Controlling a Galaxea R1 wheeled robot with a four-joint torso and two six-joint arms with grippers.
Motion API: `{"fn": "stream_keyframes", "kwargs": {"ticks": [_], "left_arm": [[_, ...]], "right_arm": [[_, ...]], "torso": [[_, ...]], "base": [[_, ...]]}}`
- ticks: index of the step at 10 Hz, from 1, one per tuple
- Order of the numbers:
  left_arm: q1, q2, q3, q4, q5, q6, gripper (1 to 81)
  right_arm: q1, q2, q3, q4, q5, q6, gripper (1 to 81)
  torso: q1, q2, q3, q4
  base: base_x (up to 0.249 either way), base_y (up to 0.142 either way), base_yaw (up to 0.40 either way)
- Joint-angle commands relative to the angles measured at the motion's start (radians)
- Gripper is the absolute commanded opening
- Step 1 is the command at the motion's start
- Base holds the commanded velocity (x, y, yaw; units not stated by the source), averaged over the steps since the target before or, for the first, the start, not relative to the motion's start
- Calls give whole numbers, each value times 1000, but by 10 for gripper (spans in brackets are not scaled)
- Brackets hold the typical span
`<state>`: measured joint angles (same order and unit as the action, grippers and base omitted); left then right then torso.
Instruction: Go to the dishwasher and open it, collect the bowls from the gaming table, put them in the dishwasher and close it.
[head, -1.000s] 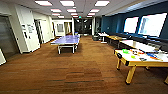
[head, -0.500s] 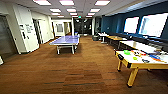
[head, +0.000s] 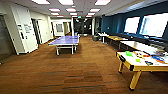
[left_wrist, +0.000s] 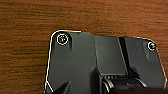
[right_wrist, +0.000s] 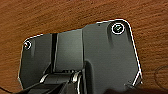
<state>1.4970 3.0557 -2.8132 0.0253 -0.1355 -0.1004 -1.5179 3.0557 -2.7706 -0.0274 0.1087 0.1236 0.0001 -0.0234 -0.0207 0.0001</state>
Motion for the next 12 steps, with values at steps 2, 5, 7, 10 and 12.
{"fn": "stream_keyframes", "kwargs": {"ticks": [2, 5, 7, 10, 12], "left_arm": [[-54, -1, -3, -2, 40, 7, 811], [-53, 0, -3, -2, 40, 7, 811], [-54, 3, -3, -1, 40, 7, 811], [-54, 5, -3, -2, 40, 7, 811], [-53, 3, -3, -2, 40, 5, 811]], "right_arm": [[58, 1, 7, -6, -44, -1, 811], [60, 2, 7, -6, -46, -1, 811], [60, 2, 5, -6, -46, -1, 811], [63, 2, 5, -6, -46, -1, 811], [64, 2, 7, -6, -46, -1, 811]], "torso": [[0, 0, 0, 0], [0, 0, 0, 0], [0, 0, 0, 0], [0, 0, 0, 0], [0, 0, 0, 0]], "base": [[194, 0, 0], [194, 0, 0], [196, 0, 0], [212, 0, 0], [215, 0, 0]]}}
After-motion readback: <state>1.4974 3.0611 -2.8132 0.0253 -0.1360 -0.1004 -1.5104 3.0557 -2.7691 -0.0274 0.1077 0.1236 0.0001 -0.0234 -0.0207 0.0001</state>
